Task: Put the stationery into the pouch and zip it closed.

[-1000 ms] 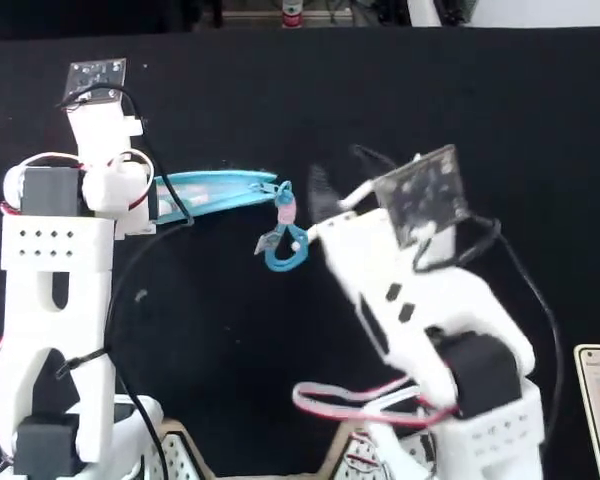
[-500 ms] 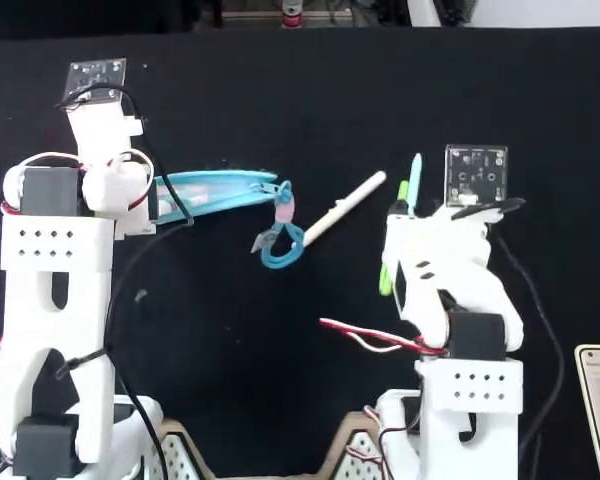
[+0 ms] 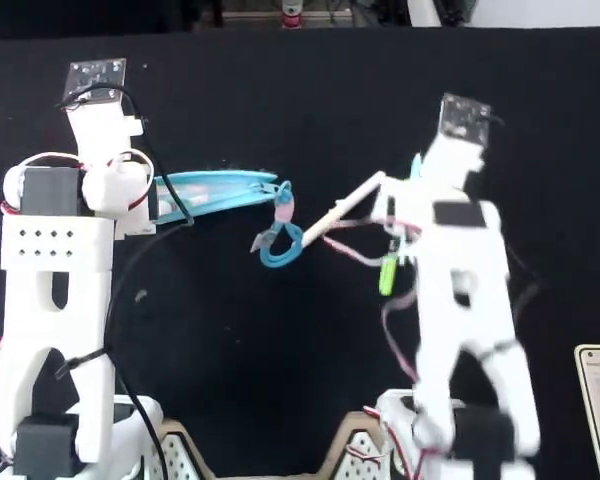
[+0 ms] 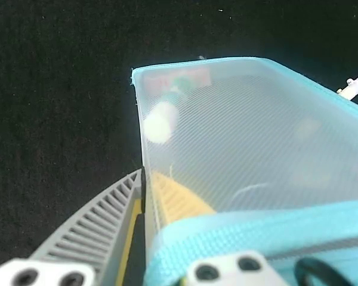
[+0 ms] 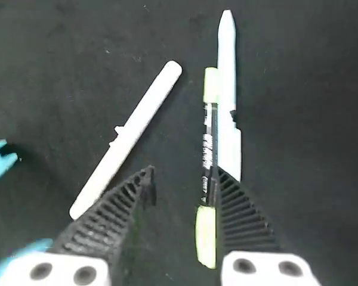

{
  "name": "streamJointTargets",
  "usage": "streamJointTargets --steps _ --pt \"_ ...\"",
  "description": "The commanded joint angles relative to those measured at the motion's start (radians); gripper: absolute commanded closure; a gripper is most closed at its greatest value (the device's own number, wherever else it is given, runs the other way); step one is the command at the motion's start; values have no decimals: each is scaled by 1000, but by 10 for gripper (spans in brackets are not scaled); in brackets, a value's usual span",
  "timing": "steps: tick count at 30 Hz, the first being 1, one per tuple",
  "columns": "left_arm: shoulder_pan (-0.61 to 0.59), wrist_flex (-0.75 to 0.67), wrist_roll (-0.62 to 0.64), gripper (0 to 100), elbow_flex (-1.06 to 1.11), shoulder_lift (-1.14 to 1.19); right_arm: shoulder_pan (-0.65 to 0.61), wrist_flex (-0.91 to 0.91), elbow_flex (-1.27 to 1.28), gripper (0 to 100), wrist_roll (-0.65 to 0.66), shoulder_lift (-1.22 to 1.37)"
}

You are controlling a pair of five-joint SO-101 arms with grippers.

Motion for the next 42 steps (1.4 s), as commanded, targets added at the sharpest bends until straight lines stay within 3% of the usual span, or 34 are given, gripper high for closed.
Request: streamJointTargets --steps 1,8,13,18,26,35,42 --pt "-15 9 6 970 31 11 -46 -15 -240 867 -66 252" --pt "-16 11 6 970 31 11 -57 -3 -536 867 -133 578" --pt "-16 11 6 970 31 11 -57 153 -782 864 -180 757" --pt "-18 14 6 970 31 11 -55 319 -1020 767 -226 923" --pt "-18 15 6 970 31 11 -60 451 -1362 768 -232 1176" --pt "-18 15 6 970 31 11 -55 577 -1696 949 -213 1405" --pt "-18 14 6 970 31 11 -55 770 -1992 988 -9 1486"
